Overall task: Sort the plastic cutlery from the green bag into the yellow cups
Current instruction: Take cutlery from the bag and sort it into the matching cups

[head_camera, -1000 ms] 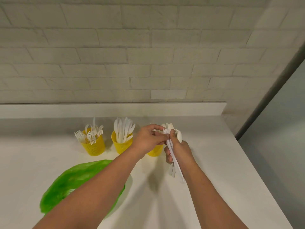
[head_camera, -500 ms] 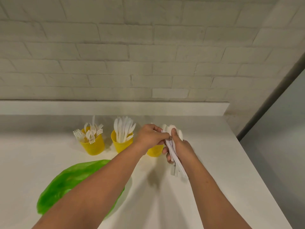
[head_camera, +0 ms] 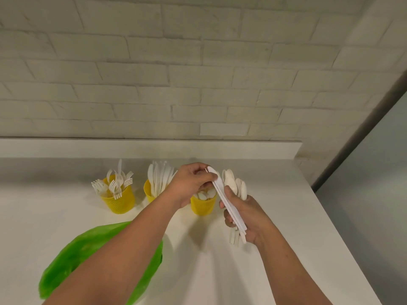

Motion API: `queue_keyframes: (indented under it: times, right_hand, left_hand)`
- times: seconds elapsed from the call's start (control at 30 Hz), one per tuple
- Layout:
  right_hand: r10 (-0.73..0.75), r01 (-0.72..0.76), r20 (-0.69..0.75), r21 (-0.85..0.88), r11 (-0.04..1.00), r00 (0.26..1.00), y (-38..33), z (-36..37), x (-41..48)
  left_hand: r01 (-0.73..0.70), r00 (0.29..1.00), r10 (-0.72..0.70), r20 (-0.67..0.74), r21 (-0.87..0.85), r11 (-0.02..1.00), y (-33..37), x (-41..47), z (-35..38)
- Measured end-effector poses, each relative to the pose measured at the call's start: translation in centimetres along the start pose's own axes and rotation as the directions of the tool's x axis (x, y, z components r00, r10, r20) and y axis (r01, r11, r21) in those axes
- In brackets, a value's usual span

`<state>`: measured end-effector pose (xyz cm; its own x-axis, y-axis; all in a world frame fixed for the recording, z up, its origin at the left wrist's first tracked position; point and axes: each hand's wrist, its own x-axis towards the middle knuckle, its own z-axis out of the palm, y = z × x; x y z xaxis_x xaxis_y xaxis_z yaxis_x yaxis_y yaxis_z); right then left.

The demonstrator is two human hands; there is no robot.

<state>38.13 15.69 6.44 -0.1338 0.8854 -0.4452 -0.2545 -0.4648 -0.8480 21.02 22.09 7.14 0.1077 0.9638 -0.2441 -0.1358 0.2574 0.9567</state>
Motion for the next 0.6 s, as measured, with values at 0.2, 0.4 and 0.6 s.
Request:
queue_keyframes:
  times: [0.2,0.4,0.6]
  right_hand:
    - [-0.086,0.086,-0.011,-0.017,0.996,0.996,0.6,-0.1,0.0]
    - [-0.05,0.05,0.079,0.006,0.999,0.996,1.2,0.0,0.0]
    - [-0.088,0.078,0.158,0.068,0.995,0.984,1.4,3.1,0.7]
  left_hand:
    - [-0.077,0.995,0.079,-0.059,0.037,0.996,-1.5,-1.6,1.7]
    - [-0.142,0.987,0.144,-0.075,0.03,0.989,-0.3,-2.2,0.6]
    - [-0.237,0.963,0.233,-0.138,-0.011,0.972,1.3,-2.8,-2.0]
